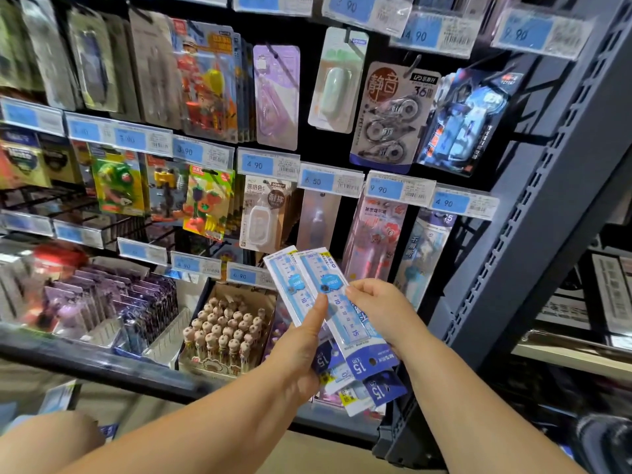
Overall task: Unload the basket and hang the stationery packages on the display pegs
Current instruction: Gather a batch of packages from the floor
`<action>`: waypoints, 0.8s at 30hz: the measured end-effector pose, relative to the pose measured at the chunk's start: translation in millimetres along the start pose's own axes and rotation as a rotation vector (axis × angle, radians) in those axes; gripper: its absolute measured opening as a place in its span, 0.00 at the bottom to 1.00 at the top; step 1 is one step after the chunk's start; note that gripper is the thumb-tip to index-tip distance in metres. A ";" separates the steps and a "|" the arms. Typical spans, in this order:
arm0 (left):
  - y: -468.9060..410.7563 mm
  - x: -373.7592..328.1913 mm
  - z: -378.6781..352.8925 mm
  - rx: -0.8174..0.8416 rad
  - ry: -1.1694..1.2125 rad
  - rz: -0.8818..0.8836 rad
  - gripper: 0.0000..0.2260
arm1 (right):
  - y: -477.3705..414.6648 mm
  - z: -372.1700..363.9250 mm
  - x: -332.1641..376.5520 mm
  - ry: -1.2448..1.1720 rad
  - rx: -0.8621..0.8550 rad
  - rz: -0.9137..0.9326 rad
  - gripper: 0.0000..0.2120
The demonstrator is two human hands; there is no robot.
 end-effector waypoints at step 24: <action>6.4 -13.5 4.8 -0.018 -0.015 0.009 0.22 | 9.9 -14.8 8.1 -0.155 0.137 -0.016 0.16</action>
Point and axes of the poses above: each hand's wrist, its own y-axis away from the middle knuckle, its own z-axis out of the back of the hand, x = y × z, the point moved 2 cm from there along -y, towards the middle knuckle, and after that the axes turned 1 degree about -z, right-handed, at the moved point
